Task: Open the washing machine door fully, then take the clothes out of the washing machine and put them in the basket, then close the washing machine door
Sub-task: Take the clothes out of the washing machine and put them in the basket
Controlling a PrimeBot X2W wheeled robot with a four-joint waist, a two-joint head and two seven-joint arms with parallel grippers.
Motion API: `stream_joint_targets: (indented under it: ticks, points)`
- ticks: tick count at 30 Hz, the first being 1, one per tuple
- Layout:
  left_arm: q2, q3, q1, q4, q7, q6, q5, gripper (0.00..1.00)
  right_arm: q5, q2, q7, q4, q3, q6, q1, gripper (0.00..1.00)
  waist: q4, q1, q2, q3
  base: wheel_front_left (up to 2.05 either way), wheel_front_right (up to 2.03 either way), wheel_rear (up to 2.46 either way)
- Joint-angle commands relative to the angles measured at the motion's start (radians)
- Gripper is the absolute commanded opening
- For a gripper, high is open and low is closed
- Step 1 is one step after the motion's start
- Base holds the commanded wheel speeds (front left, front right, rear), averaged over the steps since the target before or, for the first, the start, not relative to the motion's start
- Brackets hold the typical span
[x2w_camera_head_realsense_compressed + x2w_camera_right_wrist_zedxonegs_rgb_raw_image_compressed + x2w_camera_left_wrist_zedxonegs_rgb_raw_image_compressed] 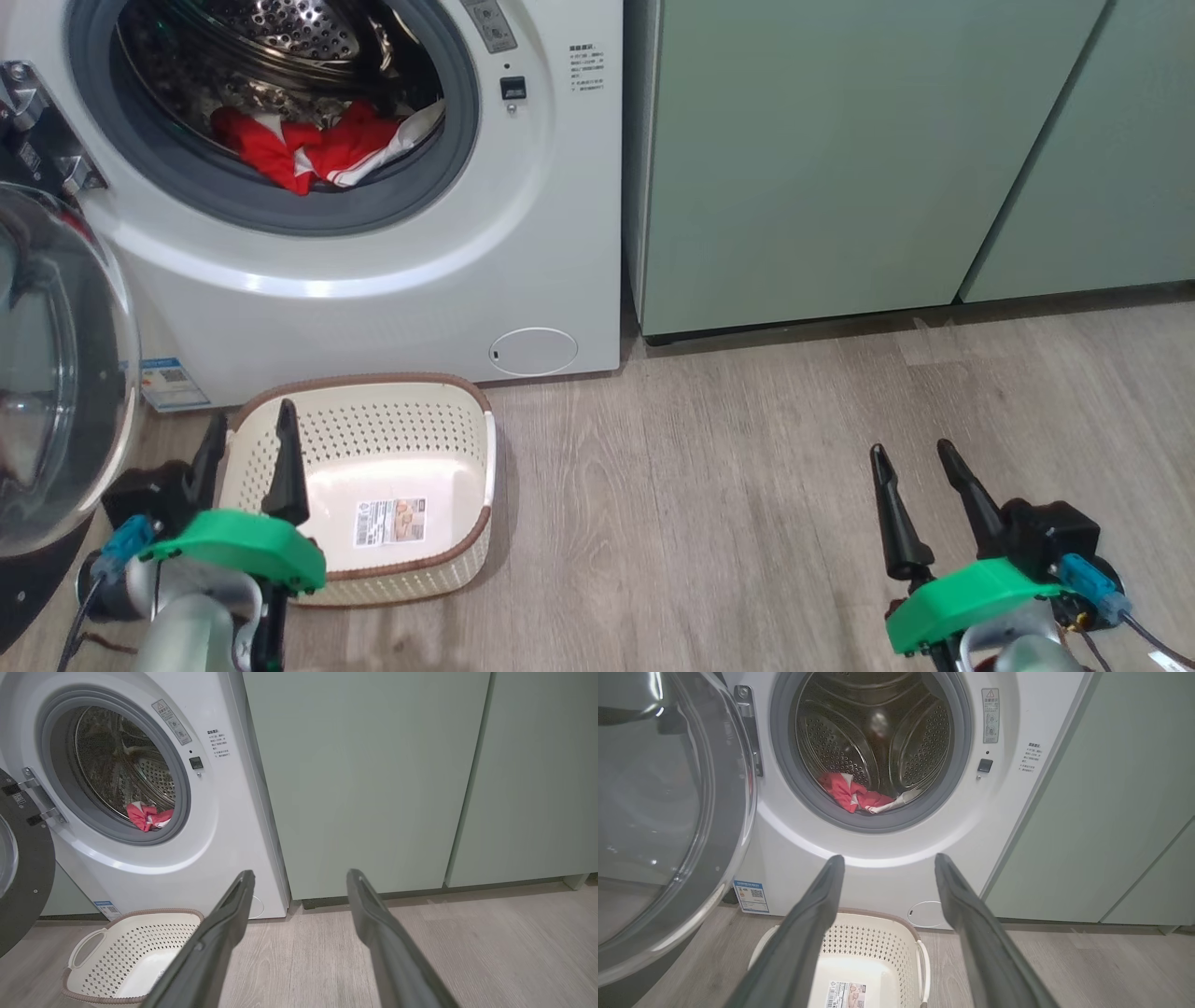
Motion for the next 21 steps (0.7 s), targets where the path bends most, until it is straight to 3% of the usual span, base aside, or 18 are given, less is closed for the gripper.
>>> stream_joint_targets:
  ticks: [1, 8, 21]
  points:
    - [0.031, 0.023, -0.043, -0.037, -0.007, -0.006, -0.008, 1.00, 0.001, 0.004, -0.010, -0.035, 0.023, 0.007, -0.050, 1.00, 0.000, 0.0000, 0.0000, 0.001, 0.69, -0.69, 0.00]
    - [0.043, 0.011, -0.045, -0.038, -0.007, -0.006, -0.019, 1.00, 0.001, 0.006, -0.010, -0.035, 0.023, 0.007, -0.051, 1.00, 0.002, 0.0000, 0.0000, 0.007, 1.23, -1.23, 0.00]
    - [0.051, -0.008, -0.055, -0.037, -0.007, -0.006, -0.035, 1.00, -0.002, 0.007, -0.010, -0.037, 0.021, 0.007, -0.052, 1.00, 0.007, 0.0000, 0.0000, 0.011, 2.06, -2.06, 0.00]
